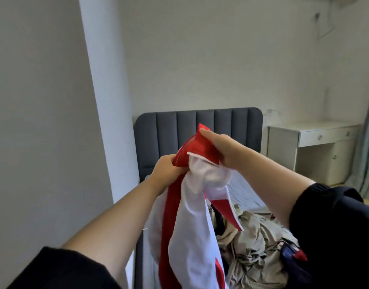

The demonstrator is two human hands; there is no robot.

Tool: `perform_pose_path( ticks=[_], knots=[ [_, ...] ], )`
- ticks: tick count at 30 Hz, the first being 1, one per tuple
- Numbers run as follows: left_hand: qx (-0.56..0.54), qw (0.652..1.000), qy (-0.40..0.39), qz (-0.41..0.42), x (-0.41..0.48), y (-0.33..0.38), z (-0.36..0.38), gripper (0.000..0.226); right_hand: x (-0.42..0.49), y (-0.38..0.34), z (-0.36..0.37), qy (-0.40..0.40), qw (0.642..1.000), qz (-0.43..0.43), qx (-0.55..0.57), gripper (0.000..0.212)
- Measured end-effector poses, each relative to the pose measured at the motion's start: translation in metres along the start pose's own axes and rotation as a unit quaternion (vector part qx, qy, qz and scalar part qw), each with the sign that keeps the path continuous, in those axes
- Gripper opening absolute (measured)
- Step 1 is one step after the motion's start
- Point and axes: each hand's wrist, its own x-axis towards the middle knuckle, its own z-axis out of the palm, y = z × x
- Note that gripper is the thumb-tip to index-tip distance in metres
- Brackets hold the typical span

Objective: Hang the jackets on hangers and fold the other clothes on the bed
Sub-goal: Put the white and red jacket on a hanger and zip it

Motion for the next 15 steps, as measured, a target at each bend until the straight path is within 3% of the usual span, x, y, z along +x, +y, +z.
perform_pose_path(
  ticks=[2, 5, 8, 10, 13, 15],
  knots=[
    [-0.059, 0.998, 0.028, -0.025, -0.002, 0.002, -0.008, 0.011, -0.010, -0.005, -0.005, -0.067, 0.997, 0.027, 0.024, 0.039],
    [-0.161, 0.985, 0.014, -0.067, -0.005, 0.010, -0.014, 0.026, -0.019, -0.006, -0.006, -0.045, 0.998, -0.031, -0.032, 0.004],
    [-0.114, 0.986, -0.074, -0.094, -0.005, 0.016, -0.017, 0.011, -0.024, -0.014, -0.003, 0.024, 0.993, -0.116, 0.001, 0.017],
    [-0.163, 0.969, -0.142, -0.115, -0.005, 0.023, -0.027, 0.020, -0.029, -0.027, -0.003, 0.027, 0.989, -0.146, 0.000, 0.028],
    [-0.250, 0.958, -0.111, -0.083, -0.001, 0.038, -0.049, 0.026, -0.035, -0.036, 0.000, 0.037, 0.967, -0.181, -0.173, 0.036],
    [-0.217, 0.969, -0.109, -0.050, 0.000, 0.050, -0.057, 0.026, -0.037, -0.032, 0.006, 0.038, 0.950, -0.184, -0.250, 0.037]
  ],
)
